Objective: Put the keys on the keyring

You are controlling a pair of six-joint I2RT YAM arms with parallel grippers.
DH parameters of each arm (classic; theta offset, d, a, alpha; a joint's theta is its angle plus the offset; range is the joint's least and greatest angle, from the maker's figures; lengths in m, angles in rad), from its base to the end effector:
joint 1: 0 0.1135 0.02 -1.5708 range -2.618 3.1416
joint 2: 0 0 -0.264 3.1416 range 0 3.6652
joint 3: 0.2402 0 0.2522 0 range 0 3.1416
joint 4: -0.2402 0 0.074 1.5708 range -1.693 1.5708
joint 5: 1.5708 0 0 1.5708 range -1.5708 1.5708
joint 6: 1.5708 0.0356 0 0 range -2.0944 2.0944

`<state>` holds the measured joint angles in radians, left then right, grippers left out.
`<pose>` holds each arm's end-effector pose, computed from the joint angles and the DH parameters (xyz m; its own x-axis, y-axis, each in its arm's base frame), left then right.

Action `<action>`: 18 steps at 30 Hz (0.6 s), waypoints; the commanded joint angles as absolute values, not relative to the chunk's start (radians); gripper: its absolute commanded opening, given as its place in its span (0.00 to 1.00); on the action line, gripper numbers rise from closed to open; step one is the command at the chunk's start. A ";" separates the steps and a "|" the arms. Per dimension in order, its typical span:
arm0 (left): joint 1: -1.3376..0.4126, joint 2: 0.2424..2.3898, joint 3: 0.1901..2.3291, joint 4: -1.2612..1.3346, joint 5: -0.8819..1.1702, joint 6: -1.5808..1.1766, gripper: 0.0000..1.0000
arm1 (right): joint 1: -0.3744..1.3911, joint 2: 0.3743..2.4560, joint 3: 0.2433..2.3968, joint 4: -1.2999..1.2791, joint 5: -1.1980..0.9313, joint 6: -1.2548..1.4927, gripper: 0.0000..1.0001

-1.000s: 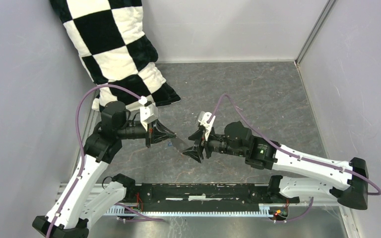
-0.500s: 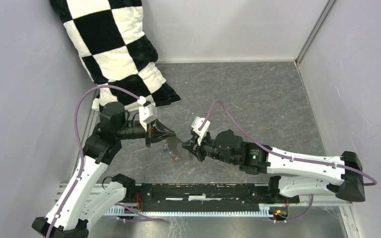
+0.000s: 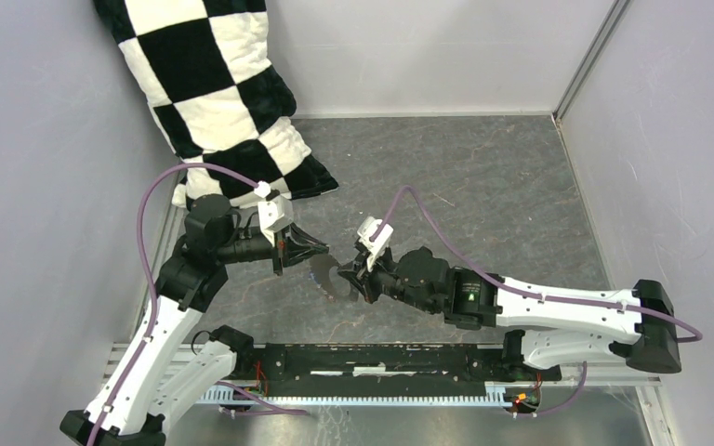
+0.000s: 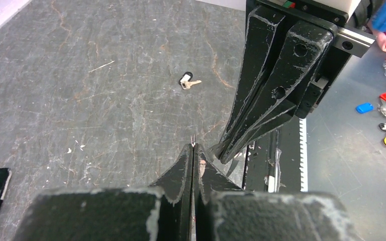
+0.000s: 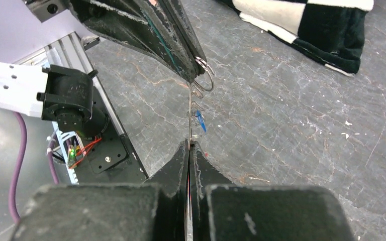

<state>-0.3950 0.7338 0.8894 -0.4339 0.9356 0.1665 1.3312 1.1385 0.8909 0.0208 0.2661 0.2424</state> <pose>0.1257 -0.0834 0.3614 -0.0938 0.1457 -0.9849 0.9717 0.2288 -0.0587 0.0725 0.2573 0.3270 -0.2622 -0.0973 -0.9601 -0.8380 0.5163 0.1765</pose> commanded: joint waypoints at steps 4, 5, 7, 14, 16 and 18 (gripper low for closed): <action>-0.397 0.710 0.873 -0.353 0.886 0.126 0.02 | 1.375 1.169 1.009 -0.047 0.479 0.353 0.01; -0.397 0.708 0.873 -0.350 0.882 0.125 0.02 | 1.383 1.176 1.024 -0.067 0.510 0.355 0.00; -0.396 0.705 0.871 -0.350 0.882 0.122 0.02 | 1.396 1.191 1.054 -0.105 0.569 0.365 0.00; -0.397 0.697 0.861 -0.344 0.884 0.102 0.02 | 1.434 1.255 1.132 -0.143 0.664 0.371 0.01; -0.396 0.695 0.861 -0.341 0.884 0.099 0.02 | 1.443 1.266 1.141 -0.141 0.678 0.365 0.01; -0.397 0.696 0.859 -0.341 0.884 0.093 0.02 | 1.446 1.273 1.148 -0.138 0.681 0.360 0.00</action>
<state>-0.3950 0.7048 0.8646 -0.3706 0.8780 0.1471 1.4353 1.2644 1.0828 -0.1757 0.5987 0.3534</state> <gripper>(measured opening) 0.029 0.011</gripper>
